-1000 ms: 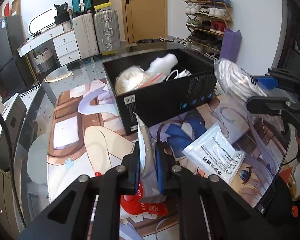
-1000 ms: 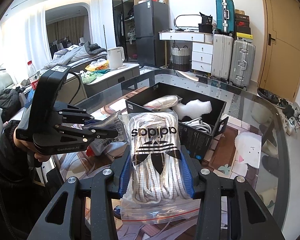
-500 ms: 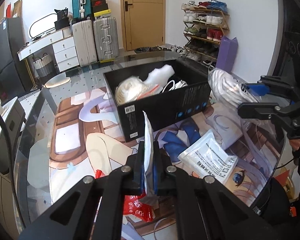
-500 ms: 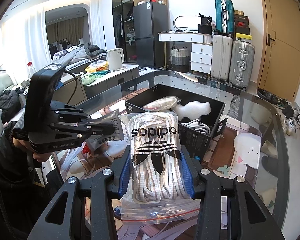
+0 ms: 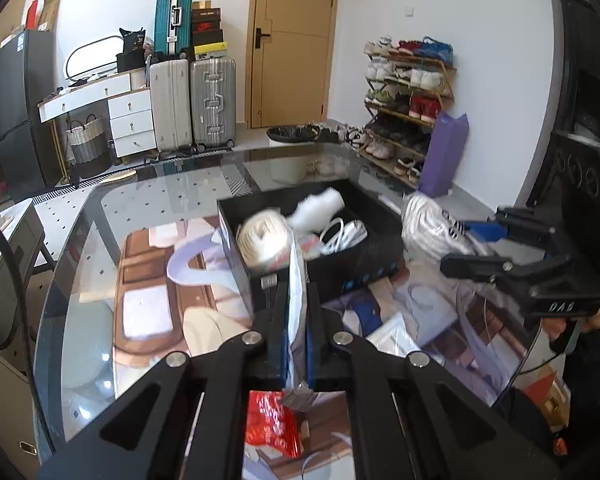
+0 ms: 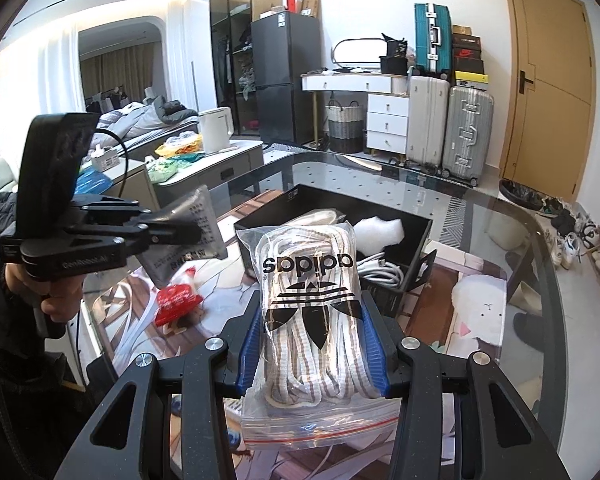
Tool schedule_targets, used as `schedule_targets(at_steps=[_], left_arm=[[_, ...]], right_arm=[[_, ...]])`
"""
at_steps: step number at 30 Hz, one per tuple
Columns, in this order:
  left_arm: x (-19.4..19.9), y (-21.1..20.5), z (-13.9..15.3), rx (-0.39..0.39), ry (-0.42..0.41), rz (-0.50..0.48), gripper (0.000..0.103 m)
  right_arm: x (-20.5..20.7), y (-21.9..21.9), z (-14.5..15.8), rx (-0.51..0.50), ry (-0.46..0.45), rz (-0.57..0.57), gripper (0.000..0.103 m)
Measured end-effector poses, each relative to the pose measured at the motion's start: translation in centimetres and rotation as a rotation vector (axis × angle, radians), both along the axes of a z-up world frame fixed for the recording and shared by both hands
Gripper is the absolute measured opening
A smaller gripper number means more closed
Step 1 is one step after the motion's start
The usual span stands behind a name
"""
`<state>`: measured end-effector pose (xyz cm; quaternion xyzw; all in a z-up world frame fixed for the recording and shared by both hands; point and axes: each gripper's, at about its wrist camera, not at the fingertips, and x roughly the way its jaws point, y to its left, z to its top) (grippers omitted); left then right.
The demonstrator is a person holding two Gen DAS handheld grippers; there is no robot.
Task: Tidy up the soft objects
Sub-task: 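Carry the silver packet with the left tool while the right tool carries the adidas bag over the box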
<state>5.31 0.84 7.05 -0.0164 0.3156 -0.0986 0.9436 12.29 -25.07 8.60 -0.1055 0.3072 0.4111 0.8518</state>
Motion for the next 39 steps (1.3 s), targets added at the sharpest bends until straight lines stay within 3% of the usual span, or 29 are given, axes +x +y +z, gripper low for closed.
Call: schedule_targets(at_steps=[11,16,25,39], left_arm=[[3.2,0.1,1.8,-0.018,-0.042,0.007,0.003],[5.1,0.2,1.6,-0.023,-0.033,0.012,0.003],[8.5,-0.2,0.5,0.037,-0.016,0.046,0.003],[10.6,-0.4,-0.1,0.062,-0.021,0.046,0.003]], right_arm=[[3.3,1.3,0.8,-0.008,0.002,-0.098,0.045],[4.8,1.9,0.6,-0.009,0.015,-0.107,0.045],[7.6,3.2,-0.1,-0.023,0.04,-0.104,0.045],[9.8,4.4,-0.9,-0.049,0.055,-0.101,0.045]])
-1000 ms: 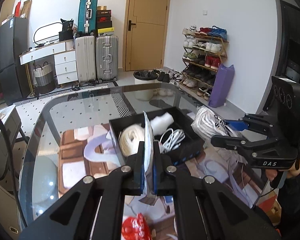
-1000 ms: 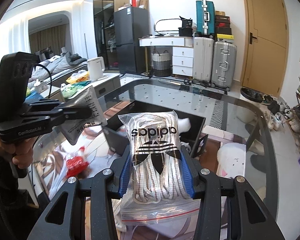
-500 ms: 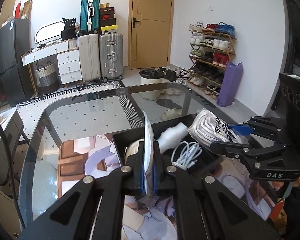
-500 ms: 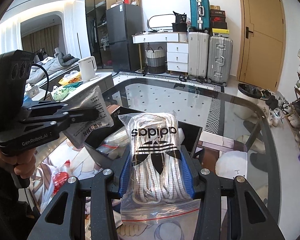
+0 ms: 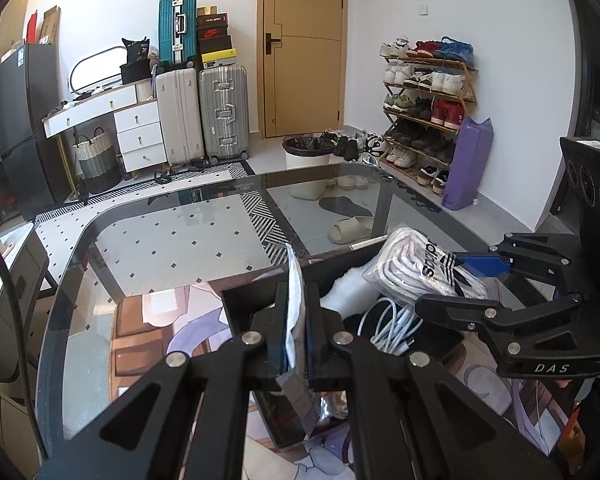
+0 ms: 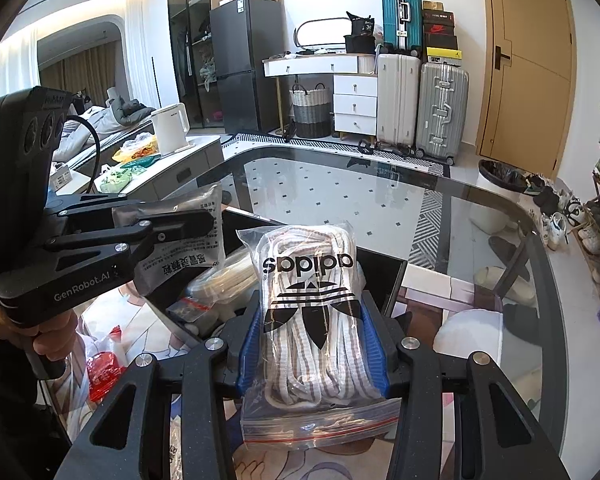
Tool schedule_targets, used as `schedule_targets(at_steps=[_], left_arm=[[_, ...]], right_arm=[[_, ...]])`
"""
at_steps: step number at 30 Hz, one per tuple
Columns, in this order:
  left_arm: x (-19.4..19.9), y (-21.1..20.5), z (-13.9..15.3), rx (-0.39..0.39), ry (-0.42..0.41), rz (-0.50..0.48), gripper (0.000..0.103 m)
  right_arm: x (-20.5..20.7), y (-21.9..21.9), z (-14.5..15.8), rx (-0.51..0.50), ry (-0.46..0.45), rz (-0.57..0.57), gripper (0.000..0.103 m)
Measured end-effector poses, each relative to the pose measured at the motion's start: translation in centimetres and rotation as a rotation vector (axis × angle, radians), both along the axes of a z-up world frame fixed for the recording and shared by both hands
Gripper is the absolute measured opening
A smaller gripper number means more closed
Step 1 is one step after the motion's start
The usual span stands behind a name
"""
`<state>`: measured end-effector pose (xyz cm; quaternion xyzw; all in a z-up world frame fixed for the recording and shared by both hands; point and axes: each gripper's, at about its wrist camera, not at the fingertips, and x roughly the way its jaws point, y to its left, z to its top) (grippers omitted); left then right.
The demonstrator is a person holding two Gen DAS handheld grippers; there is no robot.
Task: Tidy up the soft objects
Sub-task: 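Carry the silver packet with the left tool while the right tool carries the adidas bag over the box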
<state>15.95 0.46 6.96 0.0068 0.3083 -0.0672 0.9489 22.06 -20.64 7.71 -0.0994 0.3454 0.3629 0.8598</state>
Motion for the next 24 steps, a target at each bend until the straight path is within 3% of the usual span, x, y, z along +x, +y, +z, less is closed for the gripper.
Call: schedule_targets(at_steps=[15,22,24], left_arm=[[1.6,-1.0,-1.5,0.042,0.032,-0.038,0.005],[1.4,-1.0,-2.1,0.019,0.066,-0.06,0.012],[1.3,-0.9,-2.2,0.002,0.077,-0.065,0.02]], right_arm=[[1.7,1.8,-1.1,-0.037,-0.005,0.034,0.045],[1.6,2.0,-1.4,-0.051,-0.011,0.04,0.045],[1.5,2.0,-1.3,-0.055,-0.02,0.038,0.045]])
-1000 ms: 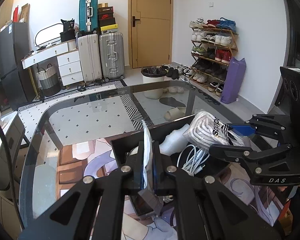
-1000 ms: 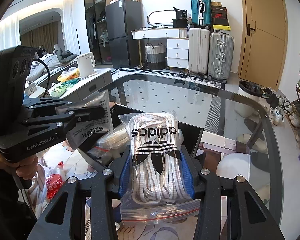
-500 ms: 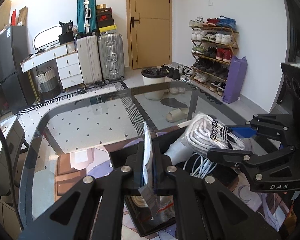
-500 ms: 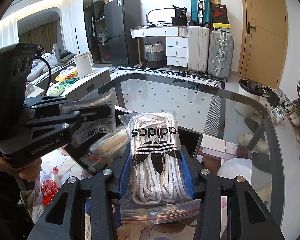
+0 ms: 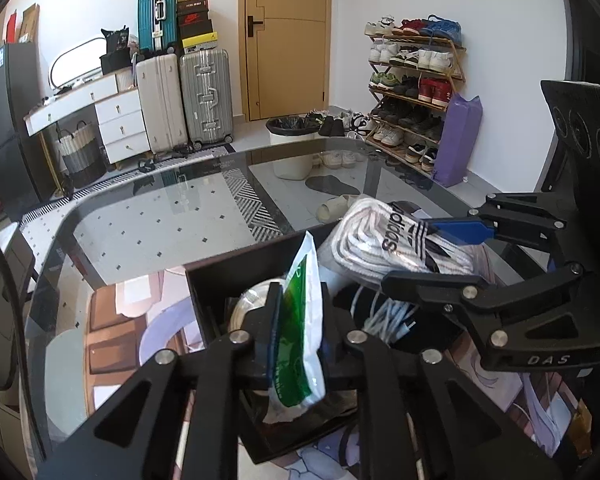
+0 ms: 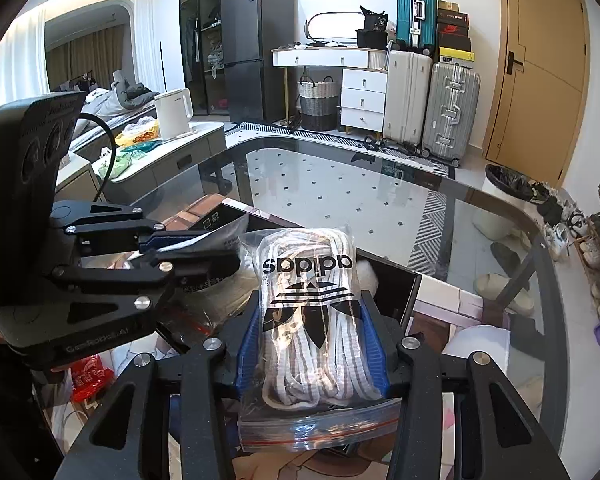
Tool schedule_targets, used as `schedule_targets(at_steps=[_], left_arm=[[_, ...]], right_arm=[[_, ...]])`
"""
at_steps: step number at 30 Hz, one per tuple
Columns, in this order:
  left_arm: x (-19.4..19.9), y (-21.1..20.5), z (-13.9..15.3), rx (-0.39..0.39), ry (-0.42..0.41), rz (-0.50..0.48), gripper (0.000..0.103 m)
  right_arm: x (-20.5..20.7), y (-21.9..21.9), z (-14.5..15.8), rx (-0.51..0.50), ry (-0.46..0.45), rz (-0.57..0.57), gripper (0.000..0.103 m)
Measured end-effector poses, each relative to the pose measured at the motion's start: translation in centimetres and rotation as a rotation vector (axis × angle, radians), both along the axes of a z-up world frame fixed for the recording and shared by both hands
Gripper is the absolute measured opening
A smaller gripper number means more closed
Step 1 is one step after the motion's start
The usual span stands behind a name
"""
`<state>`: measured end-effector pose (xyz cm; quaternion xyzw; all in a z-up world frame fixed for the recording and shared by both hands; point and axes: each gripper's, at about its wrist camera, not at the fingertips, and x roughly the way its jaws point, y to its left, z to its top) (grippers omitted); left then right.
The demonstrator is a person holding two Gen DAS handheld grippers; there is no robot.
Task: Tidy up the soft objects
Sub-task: 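Carry the silver packet with the left tool while the right tool carries the adidas bag over the box, then open the left tool into the box while the right tool releases the adidas bag inside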
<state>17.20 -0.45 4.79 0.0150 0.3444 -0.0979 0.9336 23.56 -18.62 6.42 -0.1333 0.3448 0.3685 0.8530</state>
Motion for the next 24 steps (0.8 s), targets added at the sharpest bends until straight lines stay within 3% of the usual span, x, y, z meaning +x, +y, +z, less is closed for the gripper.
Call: schedule_targets(at_steps=[2,15,18,20,24], left_arm=[[-0.1,0.0,0.0,-0.013,0.015,-0.002,0.039],[-1.9,0.9,1.3,-0.01,-0.033,0.034,0.051],[-2.2,1.5,1.5,-0.012,-0.041,0.05,0.063],[-2.6,2.0,1.6,-0.014,-0.051,0.068,0.08],[-2.9,2.9,1.5,-0.027,-0.052,0.089,0.083]], right_arm=[[-0.1,-0.2,0.1,0.003,-0.01,-0.008,0.045],[-1.7,-0.1,0.6,-0.061,-0.03,0.092,0.045],[-1.5,0.6,0.4,-0.08,-0.036,0.112,0.045],[-1.2,1.2,0.2,-0.088,-0.038,0.114,0.045],[-0.6,2.3,-0.2,-0.089,-0.038,0.123,0.045]])
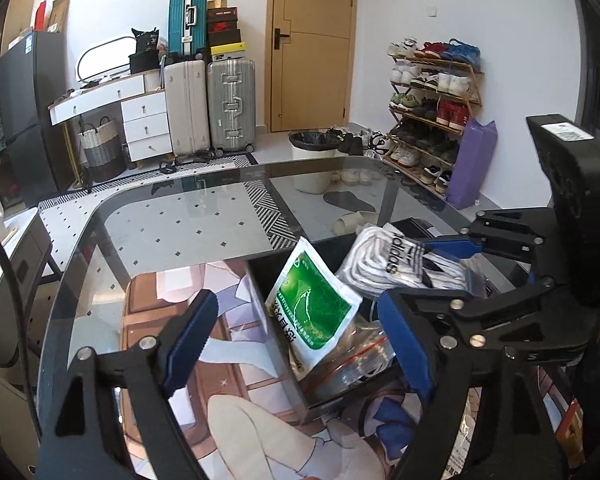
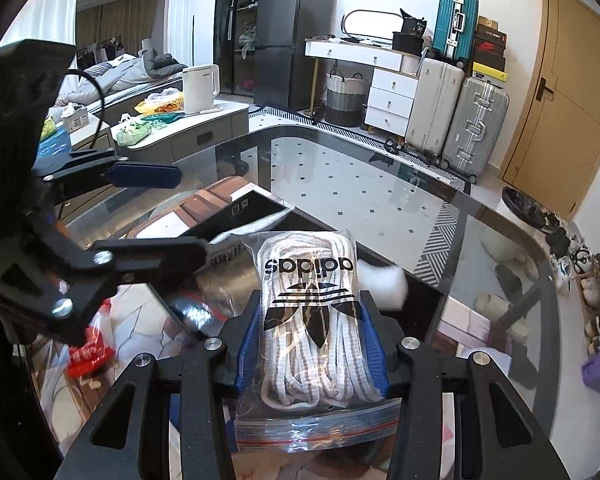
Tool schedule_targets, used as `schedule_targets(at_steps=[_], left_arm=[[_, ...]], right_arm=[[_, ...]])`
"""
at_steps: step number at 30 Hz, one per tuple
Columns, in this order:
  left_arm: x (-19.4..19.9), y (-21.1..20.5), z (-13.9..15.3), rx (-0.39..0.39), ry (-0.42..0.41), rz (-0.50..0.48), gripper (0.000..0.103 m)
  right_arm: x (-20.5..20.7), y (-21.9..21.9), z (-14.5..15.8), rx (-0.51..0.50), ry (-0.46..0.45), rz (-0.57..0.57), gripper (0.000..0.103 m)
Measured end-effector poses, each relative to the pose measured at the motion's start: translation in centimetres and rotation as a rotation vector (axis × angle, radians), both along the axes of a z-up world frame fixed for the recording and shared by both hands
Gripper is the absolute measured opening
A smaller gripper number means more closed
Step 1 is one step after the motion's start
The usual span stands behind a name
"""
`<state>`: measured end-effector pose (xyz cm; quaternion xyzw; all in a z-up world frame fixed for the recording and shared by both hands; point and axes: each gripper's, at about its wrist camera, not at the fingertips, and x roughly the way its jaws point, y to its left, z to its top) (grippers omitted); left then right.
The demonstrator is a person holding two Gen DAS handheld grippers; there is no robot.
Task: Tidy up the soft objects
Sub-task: 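Open the left tool into the box while the right tool releases the adidas bag inside, then withdraw both tools from the box toward the red bag and white packet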
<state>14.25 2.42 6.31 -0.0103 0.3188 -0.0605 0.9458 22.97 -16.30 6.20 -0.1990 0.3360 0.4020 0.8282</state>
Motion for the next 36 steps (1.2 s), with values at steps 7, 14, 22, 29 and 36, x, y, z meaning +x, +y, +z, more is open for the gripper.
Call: schedule_targets(at_steps=[7,14,22,29,36], left_arm=[[-0.6,0.6,-0.3,-0.006,-0.013,0.021,0.103],[-1.4,0.9,-0.6,0.001,-0.005,0.029,0.103],[-2.7,1.2,-1.0,0.002,0.001,0.048,0.103],[-4.4,1.3,-1.5,0.015,0.005,0.06,0.103],[-5.7,1.0,-1.7,0.018,0.015,0.063,0.103]], right_arm=[[0.8,0.7,-0.8,-0.001,0.0,-0.001,0.046],[-0.4,-0.8,-0.3,-0.01,-0.05,-0.044,0.076],[-0.8,-3.5,-0.3,-0.074,-0.104,-0.15,0.082],[-1.2,-5.1,0.7,-0.023,-0.108,-0.206,0.083],[-4.0,-6.4,2.1,0.059,-0.076,-0.191,0.098]])
